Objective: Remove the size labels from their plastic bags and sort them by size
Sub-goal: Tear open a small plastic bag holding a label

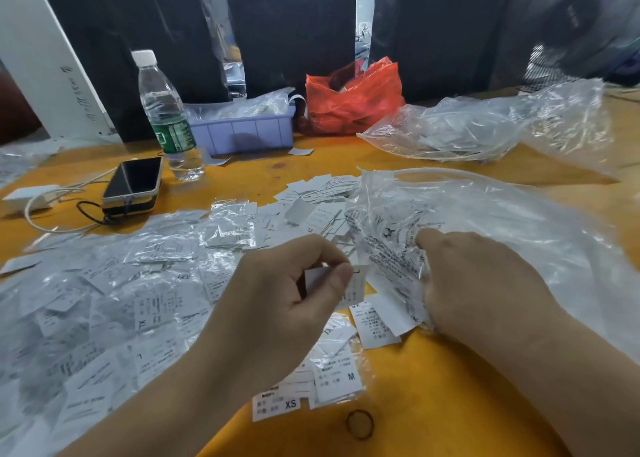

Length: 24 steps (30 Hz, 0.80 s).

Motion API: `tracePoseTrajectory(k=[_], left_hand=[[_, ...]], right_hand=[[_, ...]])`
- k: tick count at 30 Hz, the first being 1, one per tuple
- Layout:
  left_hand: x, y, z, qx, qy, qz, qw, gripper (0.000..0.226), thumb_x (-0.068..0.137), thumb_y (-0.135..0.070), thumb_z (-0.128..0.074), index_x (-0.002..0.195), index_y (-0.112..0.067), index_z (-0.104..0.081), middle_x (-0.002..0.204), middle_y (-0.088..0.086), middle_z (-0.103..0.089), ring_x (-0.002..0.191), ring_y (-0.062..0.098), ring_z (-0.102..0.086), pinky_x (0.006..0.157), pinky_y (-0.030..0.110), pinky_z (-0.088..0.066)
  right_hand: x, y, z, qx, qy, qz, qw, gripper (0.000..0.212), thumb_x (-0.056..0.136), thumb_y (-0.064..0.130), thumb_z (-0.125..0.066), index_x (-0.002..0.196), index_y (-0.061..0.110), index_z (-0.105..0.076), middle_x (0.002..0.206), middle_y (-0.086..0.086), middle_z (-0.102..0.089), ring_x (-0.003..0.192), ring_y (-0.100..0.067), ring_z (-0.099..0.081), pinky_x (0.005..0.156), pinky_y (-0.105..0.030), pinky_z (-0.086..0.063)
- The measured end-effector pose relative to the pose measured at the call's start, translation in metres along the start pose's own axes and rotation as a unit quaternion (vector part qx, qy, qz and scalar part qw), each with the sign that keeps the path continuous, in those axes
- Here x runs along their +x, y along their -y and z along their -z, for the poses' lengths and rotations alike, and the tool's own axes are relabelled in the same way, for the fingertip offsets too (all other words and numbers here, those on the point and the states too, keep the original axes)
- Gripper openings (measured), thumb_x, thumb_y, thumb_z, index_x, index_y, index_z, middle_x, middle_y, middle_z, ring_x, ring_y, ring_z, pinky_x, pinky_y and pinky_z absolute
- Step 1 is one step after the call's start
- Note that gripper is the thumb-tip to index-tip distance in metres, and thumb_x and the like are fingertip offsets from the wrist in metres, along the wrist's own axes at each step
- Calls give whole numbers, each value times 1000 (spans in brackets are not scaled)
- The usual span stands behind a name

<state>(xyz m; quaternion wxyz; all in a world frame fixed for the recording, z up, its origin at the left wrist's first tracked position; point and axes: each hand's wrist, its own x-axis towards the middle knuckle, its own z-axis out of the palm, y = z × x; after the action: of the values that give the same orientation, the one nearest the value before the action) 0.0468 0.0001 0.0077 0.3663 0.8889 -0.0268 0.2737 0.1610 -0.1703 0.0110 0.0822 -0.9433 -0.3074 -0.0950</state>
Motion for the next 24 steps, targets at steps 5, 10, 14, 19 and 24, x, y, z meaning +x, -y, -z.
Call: tracePoseTrajectory(k=[5, 10, 14, 19, 24], left_hand=[[-5, 3, 6, -8, -8, 9, 1000, 7, 87, -36, -59, 82, -34, -64, 52, -4, -56, 38, 6, -39, 39, 12, -28], [-5, 3, 11, -20, -9, 11, 1000, 7, 87, -38, -59, 84, -35, -64, 53, -2, -58, 36, 6, -39, 37, 13, -28], [-5, 3, 16, -1, -3, 7, 1000, 11, 90, -43, -57, 85, -37, -65, 64, -7, -65, 40, 9, -47, 37, 16, -34], [4, 4, 33, 14, -12, 26, 999, 8, 95, -38, -56, 98, -45, -60, 78, -12, -68, 66, 6, -64, 44, 20, -50], [3, 15, 54, 60, -26, 17, 998, 17, 96, -27, -55, 101, -42, -60, 73, -13, -61, 60, 4, -58, 48, 9, -38]], right_hand=[[-1, 5, 1, 24, -37, -3, 999, 27, 88, 15, -49, 113, 25, -54, 91, 3, -61, 77, -21, -54, 60, -33, -49], [-1, 6, 1, 83, -178, 48, 979, 13, 83, 4, -62, 90, 11, -69, 74, -6, -66, 70, -28, -59, 55, -40, -54], [0, 14, 4, 202, -221, 118, 947, 9, 87, 6, -65, 87, 12, -72, 76, 2, -69, 72, -16, -62, 61, -36, -54], [4, 36, 18, 425, -72, 103, 896, 13, 91, 26, -62, 80, 26, -70, 77, 11, -69, 77, -6, -63, 65, -15, -48], [26, 75, 30, 579, 129, 90, 800, 23, 99, 17, -51, 83, 8, -64, 67, -8, -66, 55, -21, -59, 55, -35, -54]])
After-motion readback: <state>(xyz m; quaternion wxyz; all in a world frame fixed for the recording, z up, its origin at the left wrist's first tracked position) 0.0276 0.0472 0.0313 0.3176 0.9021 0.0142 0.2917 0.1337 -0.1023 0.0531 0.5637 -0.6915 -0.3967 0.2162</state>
